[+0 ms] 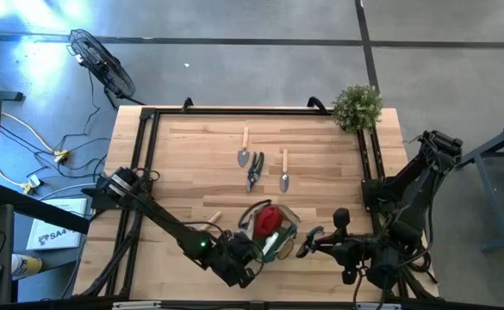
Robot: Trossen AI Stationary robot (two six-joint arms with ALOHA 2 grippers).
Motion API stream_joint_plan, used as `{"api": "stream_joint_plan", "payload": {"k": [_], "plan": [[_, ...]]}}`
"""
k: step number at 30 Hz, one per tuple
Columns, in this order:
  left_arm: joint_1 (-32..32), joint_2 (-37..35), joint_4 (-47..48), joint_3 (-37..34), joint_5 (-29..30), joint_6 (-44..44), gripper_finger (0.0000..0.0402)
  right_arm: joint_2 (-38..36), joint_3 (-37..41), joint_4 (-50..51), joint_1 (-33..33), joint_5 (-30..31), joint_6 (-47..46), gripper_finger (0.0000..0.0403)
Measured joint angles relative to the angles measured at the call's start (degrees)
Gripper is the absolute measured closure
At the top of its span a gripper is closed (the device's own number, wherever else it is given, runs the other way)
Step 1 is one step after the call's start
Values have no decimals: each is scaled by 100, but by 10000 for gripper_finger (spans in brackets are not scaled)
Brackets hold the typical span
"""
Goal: Pick & Place Garden tools in Gardening bag
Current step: Put the top shear scissors into the gardening bag
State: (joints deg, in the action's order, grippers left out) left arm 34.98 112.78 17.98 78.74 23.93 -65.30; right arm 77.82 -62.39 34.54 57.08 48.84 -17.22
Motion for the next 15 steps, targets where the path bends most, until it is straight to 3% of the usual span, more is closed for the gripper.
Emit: {"api": "stream_joint_plan", "payload": {"k": [10, 15], "plan": [[-11, -125, 1061, 9, 378, -304, 402, 0, 0, 69, 5, 2, -104, 373], [-47, -125, 2023, 9, 533, -759, 402, 0, 2, 92, 5, 0, -122, 373]]}}
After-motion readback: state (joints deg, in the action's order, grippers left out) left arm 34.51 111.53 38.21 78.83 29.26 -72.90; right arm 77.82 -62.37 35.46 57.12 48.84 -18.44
